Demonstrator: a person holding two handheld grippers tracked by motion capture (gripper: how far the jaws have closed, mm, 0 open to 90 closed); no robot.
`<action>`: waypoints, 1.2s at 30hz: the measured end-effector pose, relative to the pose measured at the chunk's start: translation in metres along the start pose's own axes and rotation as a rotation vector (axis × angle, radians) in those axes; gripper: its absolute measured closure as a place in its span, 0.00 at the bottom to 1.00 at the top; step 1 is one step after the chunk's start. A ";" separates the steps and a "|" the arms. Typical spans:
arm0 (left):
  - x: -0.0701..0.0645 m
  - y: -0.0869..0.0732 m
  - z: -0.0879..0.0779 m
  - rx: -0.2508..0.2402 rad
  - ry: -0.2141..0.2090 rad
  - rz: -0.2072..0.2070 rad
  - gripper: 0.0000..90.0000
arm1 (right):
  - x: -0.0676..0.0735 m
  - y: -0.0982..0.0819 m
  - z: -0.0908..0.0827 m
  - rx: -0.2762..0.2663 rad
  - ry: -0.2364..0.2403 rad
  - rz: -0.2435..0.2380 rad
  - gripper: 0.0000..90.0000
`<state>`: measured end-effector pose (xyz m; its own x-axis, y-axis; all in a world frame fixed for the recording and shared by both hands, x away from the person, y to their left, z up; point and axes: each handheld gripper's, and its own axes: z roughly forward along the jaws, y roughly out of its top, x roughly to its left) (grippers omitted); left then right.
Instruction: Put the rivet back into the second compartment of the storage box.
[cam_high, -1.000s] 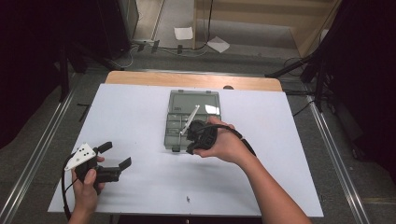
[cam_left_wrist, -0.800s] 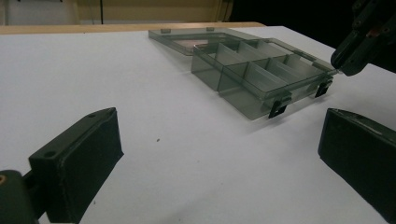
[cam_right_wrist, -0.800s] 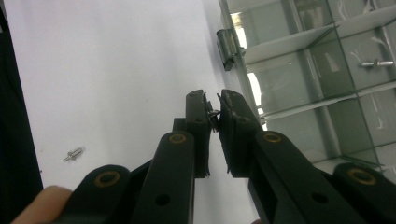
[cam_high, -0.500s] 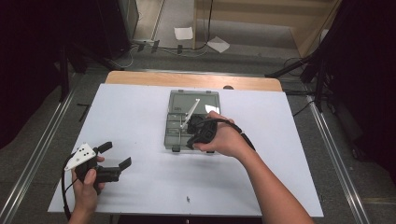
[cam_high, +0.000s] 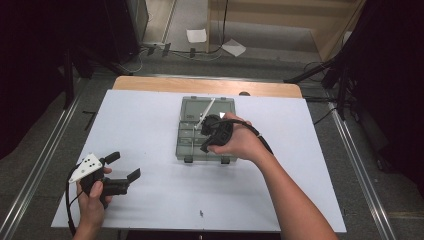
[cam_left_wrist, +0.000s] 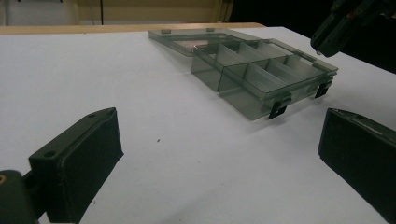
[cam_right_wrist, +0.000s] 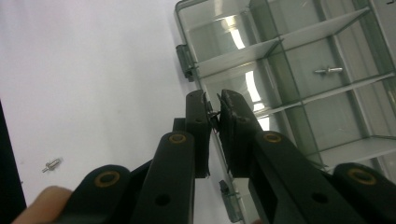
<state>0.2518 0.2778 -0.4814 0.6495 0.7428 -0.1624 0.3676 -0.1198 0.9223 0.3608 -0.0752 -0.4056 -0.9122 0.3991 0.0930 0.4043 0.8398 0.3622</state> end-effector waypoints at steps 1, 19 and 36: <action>0.000 0.000 0.000 0.000 0.000 0.001 0.00 | -0.001 0.000 0.000 0.000 -0.001 0.006 0.93; 0.000 0.000 -0.001 -0.002 0.000 0.003 0.00 | -0.022 0.012 -0.005 -0.008 -0.017 0.022 0.93; 0.000 0.001 -0.001 0.003 0.001 0.000 0.00 | -0.039 0.024 -0.005 -0.002 -0.019 0.049 0.93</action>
<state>0.2514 0.2786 -0.4804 0.6490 0.7434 -0.1620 0.3692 -0.1215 0.9214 0.4059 -0.0720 -0.3958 -0.8897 0.4469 0.0929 0.4486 0.8184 0.3591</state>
